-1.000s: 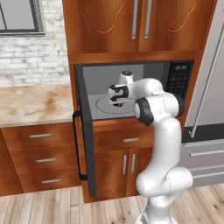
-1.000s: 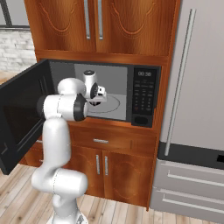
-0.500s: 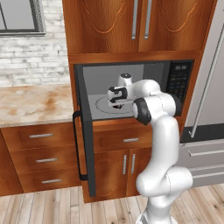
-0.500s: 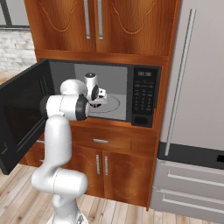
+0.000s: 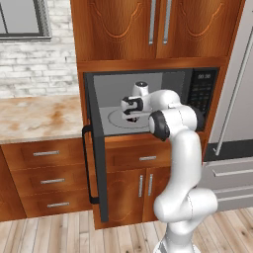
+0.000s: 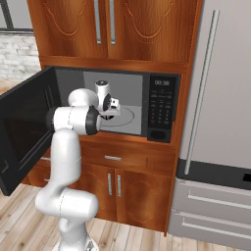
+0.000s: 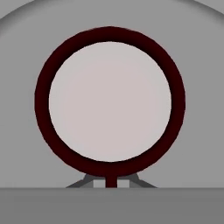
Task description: Pick the mug from the counter and place it inside the microwave. Then close the microwave.
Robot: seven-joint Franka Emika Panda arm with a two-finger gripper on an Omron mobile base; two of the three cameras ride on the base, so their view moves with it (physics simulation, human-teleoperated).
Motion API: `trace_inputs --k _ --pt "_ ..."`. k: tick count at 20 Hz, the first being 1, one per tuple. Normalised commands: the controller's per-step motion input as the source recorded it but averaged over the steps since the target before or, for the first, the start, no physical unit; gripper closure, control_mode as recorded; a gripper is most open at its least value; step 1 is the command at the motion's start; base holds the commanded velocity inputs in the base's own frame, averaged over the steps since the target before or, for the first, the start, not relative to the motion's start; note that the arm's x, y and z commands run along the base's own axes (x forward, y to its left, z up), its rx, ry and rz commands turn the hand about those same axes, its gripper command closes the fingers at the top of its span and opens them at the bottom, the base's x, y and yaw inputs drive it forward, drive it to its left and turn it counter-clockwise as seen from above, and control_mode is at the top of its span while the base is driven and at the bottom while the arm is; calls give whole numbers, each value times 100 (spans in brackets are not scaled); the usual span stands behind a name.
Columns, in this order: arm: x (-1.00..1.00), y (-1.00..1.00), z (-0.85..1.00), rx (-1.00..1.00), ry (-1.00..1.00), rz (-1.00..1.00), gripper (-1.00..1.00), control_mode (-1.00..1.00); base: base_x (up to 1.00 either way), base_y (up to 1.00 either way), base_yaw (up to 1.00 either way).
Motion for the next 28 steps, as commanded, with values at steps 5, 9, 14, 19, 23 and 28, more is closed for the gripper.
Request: trace_inputs --k 5,9,14,19,23,28 --pt "0 0 0 0 0 0 -100 -100 0 0 0" --pt "0 0 0 0 0 0 -100 -100 0 0 0" --pt "-18 -1 0 0 0 0 -100 -100 0 0 0" --pt "-59 -2 0 2 -6 -2 -100 -100 0 0 0" --pt "-70 -2 0 1 -8 -7 -100 -100 0 0 0" --pt "-64 0 0 0 -4 -6 -100 -100 0 0 0"
